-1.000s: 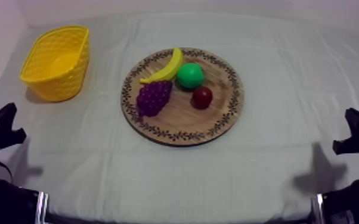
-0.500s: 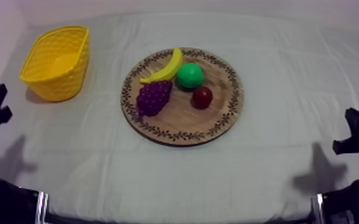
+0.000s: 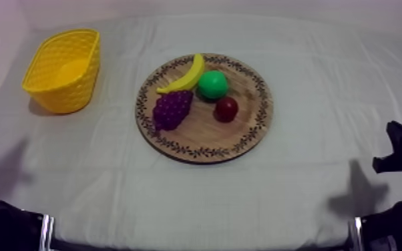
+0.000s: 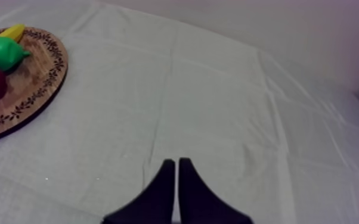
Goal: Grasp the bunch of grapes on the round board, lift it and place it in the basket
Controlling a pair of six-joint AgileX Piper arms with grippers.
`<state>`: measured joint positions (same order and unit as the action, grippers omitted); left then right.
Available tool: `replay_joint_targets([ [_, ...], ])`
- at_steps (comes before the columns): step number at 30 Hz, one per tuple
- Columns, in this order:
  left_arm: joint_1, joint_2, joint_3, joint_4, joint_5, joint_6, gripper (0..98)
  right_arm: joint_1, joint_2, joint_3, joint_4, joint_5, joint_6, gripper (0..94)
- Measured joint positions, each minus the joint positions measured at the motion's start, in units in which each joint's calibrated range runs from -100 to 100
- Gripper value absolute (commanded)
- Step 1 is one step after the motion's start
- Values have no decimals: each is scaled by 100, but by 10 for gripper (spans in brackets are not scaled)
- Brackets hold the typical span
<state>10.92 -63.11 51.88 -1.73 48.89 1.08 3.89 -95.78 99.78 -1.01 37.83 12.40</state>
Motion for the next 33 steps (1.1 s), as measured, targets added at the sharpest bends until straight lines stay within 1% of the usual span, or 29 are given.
replay_joint_targets([
  [8, 550, 1715, -2025, 69, 1236, -234, 0, 0, 0, 0, 0, 0, 0, 3],
  [14, 923, 2846, -3213, 74, 1929, -235, 0, 0, 0, 0, 0, 0, 0, 3],
  [18, 1163, 3421, -3817, 98, 2146, -170, 0, 0, 0, 0, 0, 0, 0, 3],
  [24, 1460, 4135, -4344, 123, 2406, -67, 0, 0, 0, 0, 0, 0, 0, 3],
  [28, 1662, 4569, -4411, 136, 2432, 24, 0, 0, 0, 0, 0, 0, 0, 3],
  [30, 1760, 4753, -4357, 173, 2367, 83, 0, 0, 0, 0, 0, 0, 0, 3],
  [33, 1882, 4964, -4290, 173, 2233, 156, 0, 0, 0, 0, 0, 0, 0, 3],
])
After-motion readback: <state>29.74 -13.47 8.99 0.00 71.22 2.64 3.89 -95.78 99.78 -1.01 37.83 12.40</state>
